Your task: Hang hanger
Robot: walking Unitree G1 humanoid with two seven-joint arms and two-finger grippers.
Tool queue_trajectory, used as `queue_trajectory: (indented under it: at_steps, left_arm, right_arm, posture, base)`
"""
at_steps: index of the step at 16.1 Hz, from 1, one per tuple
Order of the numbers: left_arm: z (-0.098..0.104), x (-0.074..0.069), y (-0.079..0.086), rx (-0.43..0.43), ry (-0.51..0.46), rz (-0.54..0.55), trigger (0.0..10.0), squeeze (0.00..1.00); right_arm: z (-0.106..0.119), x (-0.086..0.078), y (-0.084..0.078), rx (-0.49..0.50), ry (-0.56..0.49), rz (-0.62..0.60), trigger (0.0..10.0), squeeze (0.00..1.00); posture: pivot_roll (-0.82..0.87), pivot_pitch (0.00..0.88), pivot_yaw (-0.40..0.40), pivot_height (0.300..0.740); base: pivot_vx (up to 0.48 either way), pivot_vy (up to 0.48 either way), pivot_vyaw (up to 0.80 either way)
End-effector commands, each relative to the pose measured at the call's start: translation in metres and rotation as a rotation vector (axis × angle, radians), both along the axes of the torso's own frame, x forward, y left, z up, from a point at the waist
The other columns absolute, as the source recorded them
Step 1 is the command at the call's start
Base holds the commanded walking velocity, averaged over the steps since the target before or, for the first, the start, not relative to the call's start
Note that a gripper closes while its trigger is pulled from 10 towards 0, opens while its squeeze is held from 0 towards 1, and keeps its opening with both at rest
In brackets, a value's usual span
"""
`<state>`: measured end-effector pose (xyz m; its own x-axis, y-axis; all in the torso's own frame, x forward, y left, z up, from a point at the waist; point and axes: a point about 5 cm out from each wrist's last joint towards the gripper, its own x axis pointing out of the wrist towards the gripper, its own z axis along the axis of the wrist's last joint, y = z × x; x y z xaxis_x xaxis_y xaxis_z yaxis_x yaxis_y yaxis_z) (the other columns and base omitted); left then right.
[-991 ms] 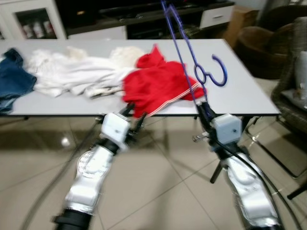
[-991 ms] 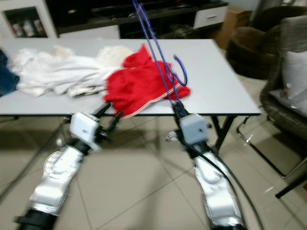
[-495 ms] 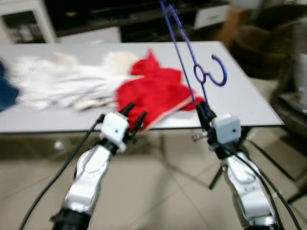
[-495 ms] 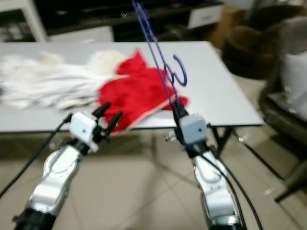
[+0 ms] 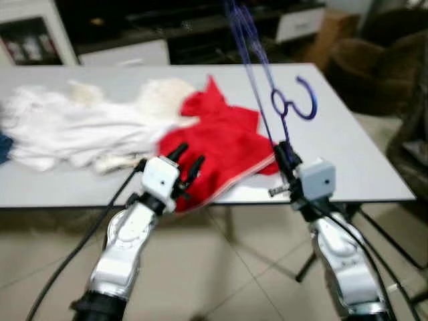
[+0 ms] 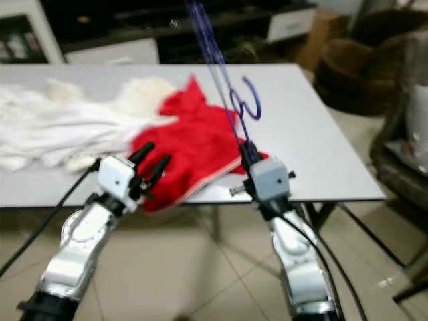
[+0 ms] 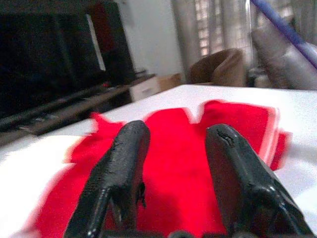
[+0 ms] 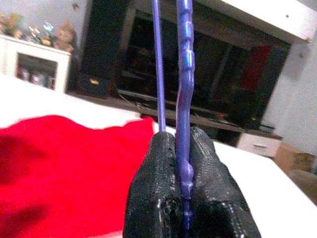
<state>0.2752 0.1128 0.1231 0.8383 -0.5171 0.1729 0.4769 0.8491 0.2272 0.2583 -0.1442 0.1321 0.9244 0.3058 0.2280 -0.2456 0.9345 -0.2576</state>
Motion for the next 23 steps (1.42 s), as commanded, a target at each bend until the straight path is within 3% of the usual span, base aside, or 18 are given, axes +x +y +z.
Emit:
queue_trajectory:
  at_steps: [1,9,12,14,17,20,23]
  left_arm:
    - [0.0,-0.001,0.004,0.012,-0.002,-0.002,10.0,0.0]
    - [0.002,-0.001,0.002,0.017,-0.023,-0.023,10.0,0.0]
    - [0.004,0.0,0.007,0.073,-0.052,-0.06,10.0,0.0]
    - [0.005,0.0,0.011,0.208,-0.104,-0.137,10.0,0.0]
    - [0.006,0.008,0.033,0.41,-0.143,-0.187,10.0,0.0]
    - [0.009,0.009,0.05,0.514,-0.15,-0.227,10.0,0.0]
    - [0.002,-0.004,0.046,0.593,-0.146,-0.349,10.0,0.0]
  right_arm:
    - [0.008,0.002,0.002,0.006,-0.033,0.005,10.0,0.0]
    - [0.009,0.003,0.001,0.003,-0.036,0.005,10.0,0.0]
    - [0.009,0.002,0.002,0.004,-0.034,0.005,10.0,0.0]
    - [0.009,0.003,0.001,0.004,-0.034,0.003,10.0,0.0]
    - [0.009,0.004,0.001,0.003,-0.034,0.004,10.0,0.0]
    - [0.009,0.004,0.0,0.002,-0.034,0.001,10.0,0.0]
    - [0.009,0.003,-0.001,-0.001,-0.032,-0.003,10.0,0.0]
  posture:
    - [0.08,0.0,0.017,0.74]
    - [0.08,0.0,0.015,0.74]
    - [0.08,0.0,0.017,0.74]
    - [0.08,0.0,0.012,0.74]
    - [0.08,0.0,0.011,0.74]
    - [0.08,0.001,0.009,0.74]
    - [0.08,0.001,0.009,0.74]
  base:
    - [0.0,0.0,0.0]
    - [0.0,0.0,0.0]
    - [0.0,0.0,0.0]
    - [0.0,0.0,0.0]
    - [0.0,0.0,0.0]
    - [0.0,0.0,0.0]
    - [0.0,0.0,0.0]
